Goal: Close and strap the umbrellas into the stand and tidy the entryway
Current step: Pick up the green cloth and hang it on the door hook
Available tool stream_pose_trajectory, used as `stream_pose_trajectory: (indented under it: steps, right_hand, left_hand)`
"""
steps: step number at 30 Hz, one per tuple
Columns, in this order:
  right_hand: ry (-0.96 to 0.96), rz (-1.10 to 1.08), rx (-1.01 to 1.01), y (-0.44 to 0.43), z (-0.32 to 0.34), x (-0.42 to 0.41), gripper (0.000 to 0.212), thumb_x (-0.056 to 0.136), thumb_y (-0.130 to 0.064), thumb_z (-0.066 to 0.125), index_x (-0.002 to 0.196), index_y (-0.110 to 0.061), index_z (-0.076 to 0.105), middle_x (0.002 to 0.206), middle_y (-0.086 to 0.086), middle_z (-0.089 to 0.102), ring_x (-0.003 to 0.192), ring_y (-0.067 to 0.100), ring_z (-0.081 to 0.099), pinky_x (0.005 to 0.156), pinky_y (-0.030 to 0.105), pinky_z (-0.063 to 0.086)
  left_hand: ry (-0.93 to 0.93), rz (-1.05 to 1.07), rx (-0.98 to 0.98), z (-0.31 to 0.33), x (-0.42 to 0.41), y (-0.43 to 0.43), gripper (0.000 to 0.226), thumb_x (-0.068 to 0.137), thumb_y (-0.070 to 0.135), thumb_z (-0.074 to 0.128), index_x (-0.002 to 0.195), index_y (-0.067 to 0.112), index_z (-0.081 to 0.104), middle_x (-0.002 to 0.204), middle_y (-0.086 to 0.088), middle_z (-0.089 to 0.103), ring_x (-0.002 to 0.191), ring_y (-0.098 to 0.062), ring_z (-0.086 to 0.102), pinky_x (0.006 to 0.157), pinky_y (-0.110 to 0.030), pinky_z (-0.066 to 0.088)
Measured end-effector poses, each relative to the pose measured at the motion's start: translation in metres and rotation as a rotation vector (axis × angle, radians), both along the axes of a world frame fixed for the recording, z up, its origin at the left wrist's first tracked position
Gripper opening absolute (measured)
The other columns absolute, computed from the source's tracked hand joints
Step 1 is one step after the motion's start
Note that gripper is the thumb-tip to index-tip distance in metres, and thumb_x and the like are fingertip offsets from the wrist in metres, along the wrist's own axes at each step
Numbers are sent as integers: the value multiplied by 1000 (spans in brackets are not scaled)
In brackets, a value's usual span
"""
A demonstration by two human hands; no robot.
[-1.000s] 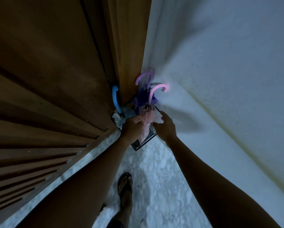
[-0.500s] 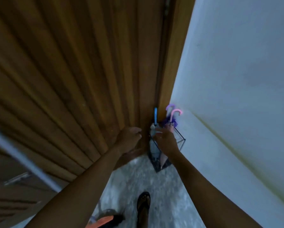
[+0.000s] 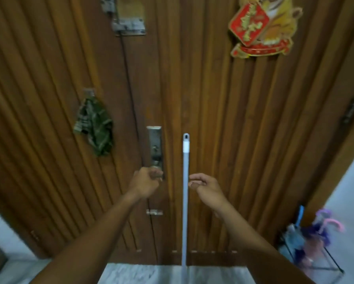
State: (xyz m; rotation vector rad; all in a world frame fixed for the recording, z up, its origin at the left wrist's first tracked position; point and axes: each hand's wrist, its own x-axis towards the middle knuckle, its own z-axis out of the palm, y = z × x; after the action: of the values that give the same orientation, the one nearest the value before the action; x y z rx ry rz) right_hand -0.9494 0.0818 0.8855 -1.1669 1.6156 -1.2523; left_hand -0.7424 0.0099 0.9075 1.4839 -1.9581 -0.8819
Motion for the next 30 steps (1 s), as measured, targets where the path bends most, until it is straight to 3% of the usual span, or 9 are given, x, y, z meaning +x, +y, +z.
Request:
stream_pose_trajectory:
  steps: [2,6,8,10,14,16,21,24,30]
  right_hand:
    - [26,33,-13,-24,11,37,20,90,2,67,110,1,70,88,12,67,81,17,58,56,5,41]
    - [53,92,-35,-86,31,112,18,92,-10,68,110,-11,72,92,-2,71,85,12,65,60,6,45]
    - [66,116,-46,-123,43,156,17,93,-16,68,110,-16,73,92,-7,70,82,5,64,63,8,45]
    - [63,119,-80,-163,54,198,18,94,-19,68,111,-17,72,99,-2,70,83,8,63,68,15,47]
    - [118,12,-167,-237,79,268,31,96,-33,61,126,-27,59,129,1,61,114,21,60,98,38,51]
    - [133,-76,-184,-259,92,290,37,97,-35,60,133,-30,52,132,-1,56,119,20,56,102,42,49]
    - [66,-228,-171,-278,108,308,35,89,-25,73,117,-27,53,95,-4,67,95,18,64,91,40,54]
    - [70,-236,-145,-279,116,298,10,89,-20,70,98,-23,70,94,-5,72,89,16,67,86,36,58]
    - [117,-270,-374,-263,128,264,15,88,-13,65,78,-24,68,98,6,72,91,17,66,86,31,54]
  left_hand:
    - [-36,71,-66,13,38,-12,24,88,15,64,101,33,73,109,4,73,108,-16,67,95,-29,53]
    - [-86,200,-201,24,118,-61,26,94,30,65,119,33,67,109,0,72,64,-7,62,56,-25,52]
    - [-81,244,-261,37,154,-89,36,95,31,63,131,30,61,114,0,72,68,-5,61,60,-24,51]
    - [-91,331,-340,52,181,-117,46,96,31,62,141,26,53,125,1,68,96,-14,65,78,-28,53]
    - [-91,356,-483,77,211,-169,51,99,36,54,147,25,42,139,-1,57,125,-24,55,95,-35,47]
    - [-58,345,-502,84,216,-191,49,100,39,50,147,27,40,138,-2,54,125,-25,53,94,-36,46]
    - [-47,380,-479,85,212,-223,34,98,36,55,127,19,54,123,-6,58,117,-27,53,91,-38,45]
    - [-60,443,-626,85,199,-220,16,98,27,50,106,14,53,113,-8,50,111,-30,44,92,-45,40]
    - [372,152,-774,114,151,-195,7,103,19,39,98,14,38,80,5,44,75,-20,48,64,-31,29]
